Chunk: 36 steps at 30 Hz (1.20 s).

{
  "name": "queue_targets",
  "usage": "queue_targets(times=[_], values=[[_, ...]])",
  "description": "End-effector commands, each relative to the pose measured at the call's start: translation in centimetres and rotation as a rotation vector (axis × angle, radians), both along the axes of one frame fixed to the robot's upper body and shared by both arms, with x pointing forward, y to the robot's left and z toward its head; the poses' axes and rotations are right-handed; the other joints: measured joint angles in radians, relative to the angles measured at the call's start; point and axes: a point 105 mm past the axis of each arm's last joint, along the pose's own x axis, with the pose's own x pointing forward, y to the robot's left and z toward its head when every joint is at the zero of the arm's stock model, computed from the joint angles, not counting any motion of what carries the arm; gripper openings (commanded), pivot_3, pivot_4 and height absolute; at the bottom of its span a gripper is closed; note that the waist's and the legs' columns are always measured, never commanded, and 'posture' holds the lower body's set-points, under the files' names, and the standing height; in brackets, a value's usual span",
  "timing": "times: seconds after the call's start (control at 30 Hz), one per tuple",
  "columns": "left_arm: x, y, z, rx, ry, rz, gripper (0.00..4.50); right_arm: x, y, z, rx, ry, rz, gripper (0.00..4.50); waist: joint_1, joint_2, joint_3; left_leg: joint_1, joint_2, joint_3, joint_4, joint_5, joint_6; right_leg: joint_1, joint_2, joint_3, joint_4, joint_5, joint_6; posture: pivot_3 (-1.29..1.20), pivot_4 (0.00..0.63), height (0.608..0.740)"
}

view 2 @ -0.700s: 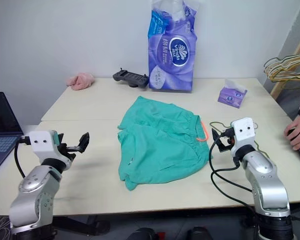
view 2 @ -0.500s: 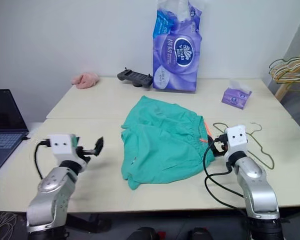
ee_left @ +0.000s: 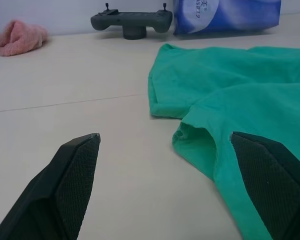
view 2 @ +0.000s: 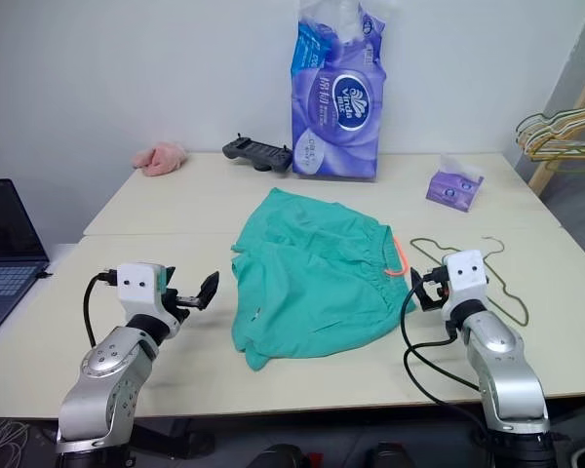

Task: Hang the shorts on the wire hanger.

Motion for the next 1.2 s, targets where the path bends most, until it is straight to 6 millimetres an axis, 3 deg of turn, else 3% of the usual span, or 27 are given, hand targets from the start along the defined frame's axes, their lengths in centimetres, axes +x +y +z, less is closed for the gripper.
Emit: queue_targets(times=[0.03, 0.1, 0.23, 0.37, 0.5, 0.87, 1.03, 1.2], values=[[0.1, -0.6, 1.1, 0.027, -0.042, -0.032, 4.47, 0.1, 0.0, 1.9, -0.025, -0.074, 0.011, 4.5, 0.0, 0.0, 0.0, 0.0, 0.0, 0.0, 0.0, 0.0, 0.0, 0.0, 0.0, 0.0, 0.0, 0.0, 0.0, 0.07, 0.003, 0.74], [0.0, -1.0, 1.1, 0.038, -0.042, -0.063, 4.47, 0.1, 0.1, 2.1, -0.044, -0.073, 0.043, 4.5, 0.0, 0.0, 0.0, 0.0, 0.0, 0.0, 0.0, 0.0, 0.0, 0.0, 0.0, 0.0, 0.0, 0.0, 0.0, 0.07, 0.006, 0.74], [-0.7, -3.7, 2.4, 0.08, -0.063, -0.341, 4.47, -0.7, 0.8, 2.1, -0.168, -0.021, 0.272, 4.5, -0.002, 0.0, 0.0, 0.0, 0.0, 0.0, 0.0, 0.0, 0.0, 0.0, 0.0, 0.0, 0.0, 0.0, 0.0, 0.07, 0.007, 0.74], [-4.3, -6.5, 1.6, 0.158, 0.093, -0.821, 4.47, -3.5, 2.4, 0.9, -0.459, 0.072, 0.814, 4.5, -0.012, 0.002, 0.001, 0.0, 0.0, 0.002, 0.0, 0.0, 0.001, 0.001, 0.0, -0.001, -0.001, -0.001, 0.0, 0.06, 0.007, 0.74], [-5.8, -6.8, 0.8, 0.212, 0.193, -1.036, 4.47, -2.4, 1.9, -0.2, -0.623, 0.078, 1.002, 4.5, -0.024, 0.002, 0.002, 0.001, 0.003, 0.004, 0.001, -0.001, 0.003, 0.002, 0.002, -0.001, -0.001, -0.001, 0.0, 0.07, 0.004, 0.74], [-4.5, -6.6, -5.4, 0.456, 0.294, -1.152, 4.47, 0.8, 4.2, -3.8, -0.843, -0.003, 1.224, 4.5, -0.023, 0.002, 0.001, 0.002, 0.014, 0.008, 0.001, 0.0, 0.0, 0.0, 0.012, 0.003, -0.001, 0.008, -0.015, 0.08, 0.002, 0.74], [-3.6, -6.8, -6.8, 0.546, 0.302, -1.187, 4.47, 1.4, 4.5, -5.0, -0.938, 0.006, 1.294, 4.5, -0.02, 0.004, -0.005, 0.003, 0.013, 0.009, 0.001, 0.001, 0.0, 0.001, 0.012, 0.005, -0.001, 0.009, -0.016, 0.09, 0.0, 0.74], [-2.4, -6.6, -7.1, 0.6, 0.292, -1.188, 4.47, 3.6, 5.1, -4.8, -0.988, -0.009, 1.238, 4.5, -0.02, 0.01, -0.012, 0.012, 0.014, 0.011, 0.001, 0.003, 0.001, 0.008, 0.013, 0.008, 0.0, 0.008, -0.019, 0.08, 0.0, 0.74]])
